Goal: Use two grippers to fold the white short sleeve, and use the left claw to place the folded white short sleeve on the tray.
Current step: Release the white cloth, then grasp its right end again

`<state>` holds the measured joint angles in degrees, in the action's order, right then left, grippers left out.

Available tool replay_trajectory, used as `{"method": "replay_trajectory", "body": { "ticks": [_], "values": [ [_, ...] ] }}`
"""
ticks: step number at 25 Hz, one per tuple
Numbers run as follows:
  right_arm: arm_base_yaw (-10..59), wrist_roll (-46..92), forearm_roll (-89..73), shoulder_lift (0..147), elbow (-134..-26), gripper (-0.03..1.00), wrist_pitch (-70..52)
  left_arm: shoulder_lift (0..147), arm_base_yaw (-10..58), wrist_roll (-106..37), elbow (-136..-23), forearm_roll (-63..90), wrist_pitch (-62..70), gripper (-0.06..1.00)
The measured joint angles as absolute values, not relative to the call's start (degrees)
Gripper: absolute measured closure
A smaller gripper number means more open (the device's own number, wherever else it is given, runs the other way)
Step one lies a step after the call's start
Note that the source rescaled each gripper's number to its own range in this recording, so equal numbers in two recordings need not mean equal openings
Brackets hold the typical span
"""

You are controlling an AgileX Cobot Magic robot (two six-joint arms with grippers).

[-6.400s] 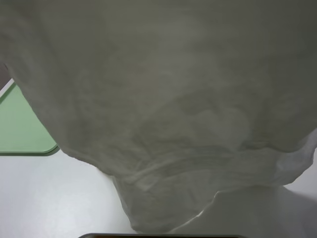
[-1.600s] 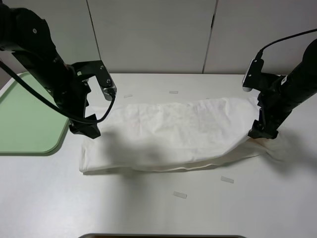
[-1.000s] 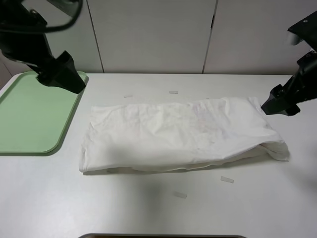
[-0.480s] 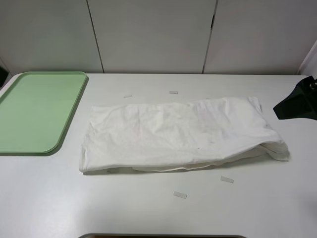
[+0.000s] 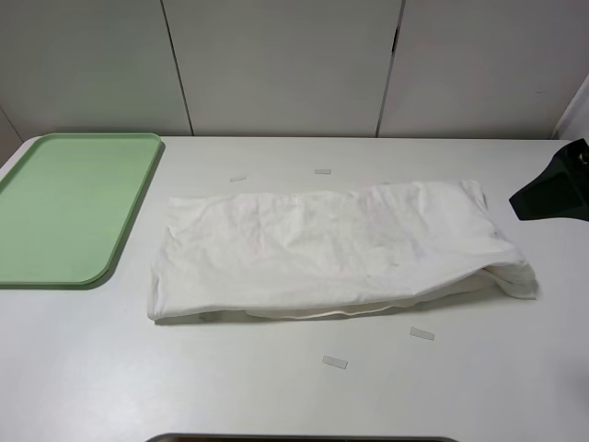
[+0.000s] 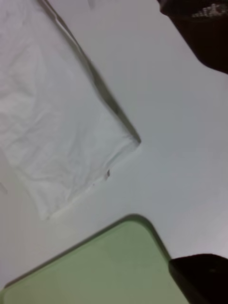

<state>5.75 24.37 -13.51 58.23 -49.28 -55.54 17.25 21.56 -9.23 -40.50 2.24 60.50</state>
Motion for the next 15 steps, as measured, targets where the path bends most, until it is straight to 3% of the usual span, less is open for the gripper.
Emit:
{"method": "replay_trajectory", "body": {
  "ticks": [7,15],
  "values": [
    [5.7,24.4,-13.6,58.2,-49.3,-0.03,-55.5,5.5,21.6,-7.7,-29.8,3.5,60.8,-0.03],
    [5.7,23.9,-13.6,58.2,-49.3,-0.03,-55.5,5.4,21.6,-6.5,-29.4,3.3,61.2,-0.03]
  ]
}}
